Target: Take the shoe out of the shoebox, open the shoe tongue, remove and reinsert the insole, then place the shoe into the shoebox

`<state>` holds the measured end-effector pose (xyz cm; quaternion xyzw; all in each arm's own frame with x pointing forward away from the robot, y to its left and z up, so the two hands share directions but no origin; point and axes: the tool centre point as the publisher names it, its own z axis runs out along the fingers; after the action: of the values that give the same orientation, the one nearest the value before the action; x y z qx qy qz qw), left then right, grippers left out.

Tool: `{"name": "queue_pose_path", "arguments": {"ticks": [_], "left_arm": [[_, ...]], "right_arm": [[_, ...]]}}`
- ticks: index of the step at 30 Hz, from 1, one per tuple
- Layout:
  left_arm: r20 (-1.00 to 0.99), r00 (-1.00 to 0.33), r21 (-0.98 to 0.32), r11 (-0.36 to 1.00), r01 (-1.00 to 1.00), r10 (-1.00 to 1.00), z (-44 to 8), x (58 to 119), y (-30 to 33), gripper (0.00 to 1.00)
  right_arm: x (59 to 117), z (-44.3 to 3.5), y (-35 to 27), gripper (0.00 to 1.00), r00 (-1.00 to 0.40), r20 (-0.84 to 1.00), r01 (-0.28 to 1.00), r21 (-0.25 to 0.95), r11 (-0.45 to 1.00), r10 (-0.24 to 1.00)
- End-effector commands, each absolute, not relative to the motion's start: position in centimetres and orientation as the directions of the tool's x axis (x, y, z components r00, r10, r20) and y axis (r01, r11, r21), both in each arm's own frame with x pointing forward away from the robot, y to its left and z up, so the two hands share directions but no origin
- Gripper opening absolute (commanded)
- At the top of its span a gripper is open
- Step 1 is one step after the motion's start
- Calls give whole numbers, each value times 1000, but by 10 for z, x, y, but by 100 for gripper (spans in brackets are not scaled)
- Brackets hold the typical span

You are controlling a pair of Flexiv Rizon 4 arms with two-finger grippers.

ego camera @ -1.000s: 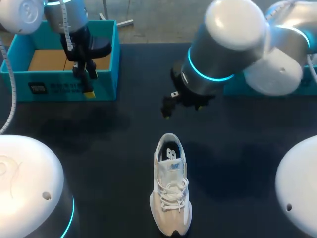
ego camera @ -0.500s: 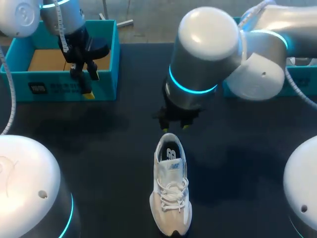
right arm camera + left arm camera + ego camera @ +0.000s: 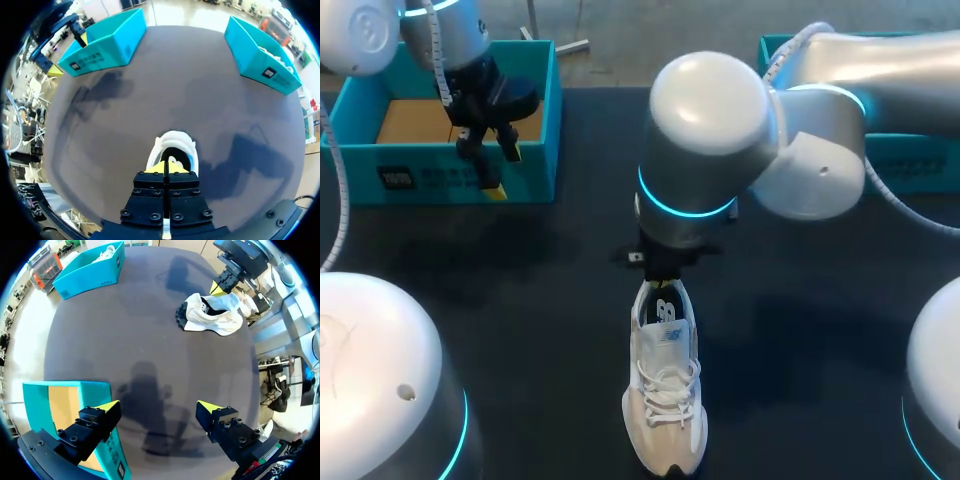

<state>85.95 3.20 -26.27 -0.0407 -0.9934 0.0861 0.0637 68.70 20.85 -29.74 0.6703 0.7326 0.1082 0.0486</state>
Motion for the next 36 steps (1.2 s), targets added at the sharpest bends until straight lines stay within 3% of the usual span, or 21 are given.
{"name": "queue_pose_path", "arguments": {"ticks": [1, 8, 16, 36], "left_arm": [[121, -988, -175, 982, 70, 92, -263, 860, 32, 100], [121, -988, -175, 982, 70, 92, -263, 860, 32, 100], [121, -988, -175, 982, 70, 92, -263, 860, 32, 100], [121, -988, -175, 982, 70, 92, -263, 860, 32, 100]], "right_arm": [[686, -300, 216, 0, -93, 62, 971, 226, 77, 994], [686, -300, 216, 0, -93, 62, 971, 226, 77, 994], [677, -326, 198, 0, 11, 12, 982, 190, -13, 1000], [679, -351, 192, 0, 68, -98, 973, 228, -44, 993]]}}
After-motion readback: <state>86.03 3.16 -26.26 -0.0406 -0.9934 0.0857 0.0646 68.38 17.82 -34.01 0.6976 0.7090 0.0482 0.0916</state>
